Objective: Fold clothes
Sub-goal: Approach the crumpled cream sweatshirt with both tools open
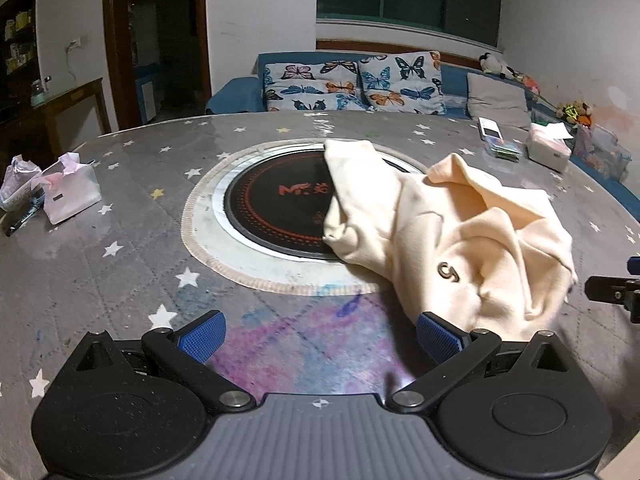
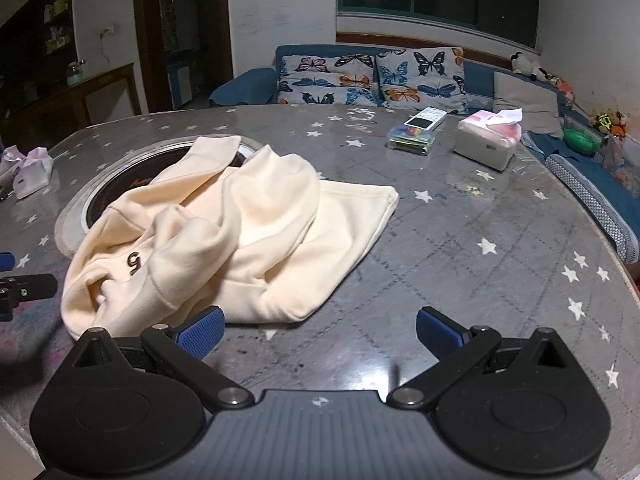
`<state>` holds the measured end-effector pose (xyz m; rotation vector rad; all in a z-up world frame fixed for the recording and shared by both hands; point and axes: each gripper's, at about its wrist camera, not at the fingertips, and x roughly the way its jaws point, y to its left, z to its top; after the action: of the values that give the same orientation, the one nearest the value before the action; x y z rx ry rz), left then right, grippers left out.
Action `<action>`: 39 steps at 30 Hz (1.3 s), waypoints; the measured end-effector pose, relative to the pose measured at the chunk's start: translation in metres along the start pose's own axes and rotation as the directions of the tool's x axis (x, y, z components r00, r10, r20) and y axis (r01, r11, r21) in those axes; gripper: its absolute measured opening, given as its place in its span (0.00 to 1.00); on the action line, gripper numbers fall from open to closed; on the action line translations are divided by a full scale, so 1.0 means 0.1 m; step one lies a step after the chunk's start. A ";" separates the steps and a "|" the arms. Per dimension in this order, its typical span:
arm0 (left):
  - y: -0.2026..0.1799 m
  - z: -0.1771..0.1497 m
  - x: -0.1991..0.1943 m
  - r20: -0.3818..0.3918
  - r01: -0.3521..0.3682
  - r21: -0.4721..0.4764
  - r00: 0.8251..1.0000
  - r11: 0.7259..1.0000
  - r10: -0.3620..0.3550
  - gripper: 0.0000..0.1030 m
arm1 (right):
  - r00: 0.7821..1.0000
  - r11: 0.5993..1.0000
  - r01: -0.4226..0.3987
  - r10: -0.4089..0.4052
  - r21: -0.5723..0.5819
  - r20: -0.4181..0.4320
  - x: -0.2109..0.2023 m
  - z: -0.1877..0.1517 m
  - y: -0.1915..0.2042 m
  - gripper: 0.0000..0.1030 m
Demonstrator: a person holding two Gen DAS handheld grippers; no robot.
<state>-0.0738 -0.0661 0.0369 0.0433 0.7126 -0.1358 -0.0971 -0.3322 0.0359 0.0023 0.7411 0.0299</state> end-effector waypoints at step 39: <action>-0.28 0.07 -0.04 -0.025 0.021 0.055 1.000 0.998 -0.020 1.00 | 0.996 0.995 -0.089 0.089 -0.047 0.000 -0.10 -0.04 0.29 1.00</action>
<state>-0.0759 -0.0939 0.0446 0.0905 0.7334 -0.1748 -0.1079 -0.3037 0.0399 -0.0091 0.7372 0.1323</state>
